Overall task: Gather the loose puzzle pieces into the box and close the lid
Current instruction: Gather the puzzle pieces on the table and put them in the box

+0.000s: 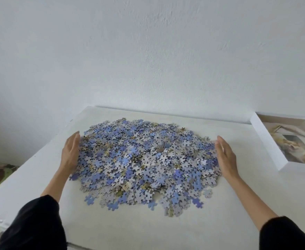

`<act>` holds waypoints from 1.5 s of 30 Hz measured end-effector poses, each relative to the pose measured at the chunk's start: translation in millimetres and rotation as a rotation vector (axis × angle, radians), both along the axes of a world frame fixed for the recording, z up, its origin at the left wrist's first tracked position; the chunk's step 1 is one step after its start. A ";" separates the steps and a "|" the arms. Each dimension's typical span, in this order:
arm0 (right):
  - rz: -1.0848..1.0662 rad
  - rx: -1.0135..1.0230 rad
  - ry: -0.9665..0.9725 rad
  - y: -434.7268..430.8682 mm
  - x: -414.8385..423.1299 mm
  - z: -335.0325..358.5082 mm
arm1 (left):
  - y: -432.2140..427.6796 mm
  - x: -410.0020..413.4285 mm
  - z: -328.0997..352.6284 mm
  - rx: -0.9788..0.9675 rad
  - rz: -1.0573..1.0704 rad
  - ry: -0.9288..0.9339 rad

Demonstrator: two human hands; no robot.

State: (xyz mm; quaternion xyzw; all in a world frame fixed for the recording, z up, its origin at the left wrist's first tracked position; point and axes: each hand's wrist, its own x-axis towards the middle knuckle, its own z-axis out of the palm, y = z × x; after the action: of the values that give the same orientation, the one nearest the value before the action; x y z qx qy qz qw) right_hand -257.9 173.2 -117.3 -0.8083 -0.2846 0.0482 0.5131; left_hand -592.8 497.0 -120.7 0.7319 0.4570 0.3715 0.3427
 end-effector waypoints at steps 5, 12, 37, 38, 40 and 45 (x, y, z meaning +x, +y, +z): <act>-0.024 -0.116 0.016 8.7 34.8 3.6 | 13.0 -6.1 1.4 -0.044 0.101 0.044; 0.104 -0.120 0.096 26.6 42.6 8.5 | 31.2 12.5 12.3 -0.174 -0.077 0.080; 0.296 -0.112 0.166 80.7 49.6 7.3 | 101.3 70.3 13.7 -0.203 -0.603 0.188; 0.287 -0.097 0.156 83.1 51.0 9.7 | 104.3 71.7 16.8 -0.207 -0.622 0.132; 0.268 -0.086 0.128 91.4 55.0 13.9 | 112.2 79.2 21.6 -0.215 -0.634 0.087; 0.356 -0.234 0.057 134.3 52.9 17.7 | 109.3 112.3 28.2 -0.224 -0.647 0.179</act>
State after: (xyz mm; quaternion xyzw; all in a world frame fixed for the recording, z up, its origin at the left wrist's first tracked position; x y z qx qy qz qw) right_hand -205.0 307.5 -99.6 -0.7978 -0.4005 0.1937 0.4070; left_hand -480.5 606.4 -92.6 0.8264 0.2674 0.1257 0.4793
